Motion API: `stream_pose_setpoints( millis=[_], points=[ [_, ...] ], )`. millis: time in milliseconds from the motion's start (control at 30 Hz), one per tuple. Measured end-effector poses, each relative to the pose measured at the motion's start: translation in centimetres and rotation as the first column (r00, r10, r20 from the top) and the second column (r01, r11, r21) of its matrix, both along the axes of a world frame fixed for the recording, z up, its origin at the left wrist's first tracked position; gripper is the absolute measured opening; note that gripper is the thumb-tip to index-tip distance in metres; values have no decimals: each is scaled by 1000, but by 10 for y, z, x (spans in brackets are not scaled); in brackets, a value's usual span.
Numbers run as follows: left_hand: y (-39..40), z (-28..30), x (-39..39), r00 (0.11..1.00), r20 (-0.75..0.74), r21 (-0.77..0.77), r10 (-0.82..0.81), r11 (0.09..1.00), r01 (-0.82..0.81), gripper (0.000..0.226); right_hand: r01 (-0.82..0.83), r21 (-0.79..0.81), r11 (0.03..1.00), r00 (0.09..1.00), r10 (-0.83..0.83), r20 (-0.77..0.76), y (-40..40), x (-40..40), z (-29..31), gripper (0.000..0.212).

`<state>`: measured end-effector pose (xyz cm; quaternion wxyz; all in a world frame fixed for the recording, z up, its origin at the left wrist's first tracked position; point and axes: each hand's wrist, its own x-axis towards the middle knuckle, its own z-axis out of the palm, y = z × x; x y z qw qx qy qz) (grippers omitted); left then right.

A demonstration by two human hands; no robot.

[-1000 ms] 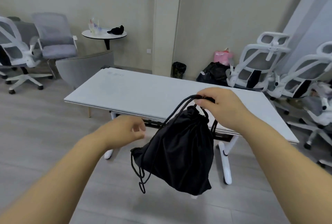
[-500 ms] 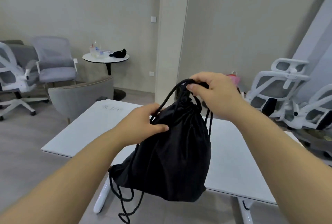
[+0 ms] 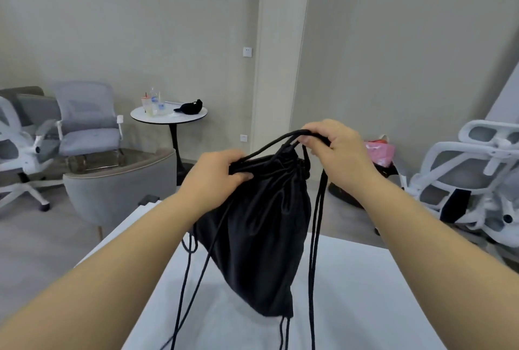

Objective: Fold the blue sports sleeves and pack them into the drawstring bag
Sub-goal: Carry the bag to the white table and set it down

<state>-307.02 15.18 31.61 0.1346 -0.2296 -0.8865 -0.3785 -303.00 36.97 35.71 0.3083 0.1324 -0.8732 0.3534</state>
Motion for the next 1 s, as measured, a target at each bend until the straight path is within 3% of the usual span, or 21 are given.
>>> stream_pose_setpoints(
  millis=[100,167,267,400,500,600,800,1000],
  points=[
    [-7,-8,-14,999,14,16,-35,999,35,13,-31,70,997,995,37,-89,-1,-5,-12,10],
    [-14,-28,-19,995,64,-8,-77,997,77,12,-56,153,987,996,65,-56,-4,-3,-31,8],
    [-28,-75,-15,970,209,-105,-121,984,146,20,-127,239,963,984,93,150,-14,7,-79,9],
    [-52,-139,-3,938,315,-279,-142,931,235,13,-136,166,977,883,43,468,-38,31,-145,10],
    [-74,-177,12,901,379,-367,-211,860,355,18,-115,125,985,808,19,589,-59,51,-179,12],
    [-94,-212,26,862,441,-438,-250,778,450,30,-144,183,973,711,-26,703,-80,73,-209,14],
    [-114,-256,33,852,460,-538,-249,685,490,37,-66,305,950,664,-186,724,-118,96,-254,20],
    [-117,-252,30,866,450,-617,-218,626,478,35,-15,332,943,613,-254,748,-134,101,-255,24]
  ],
)
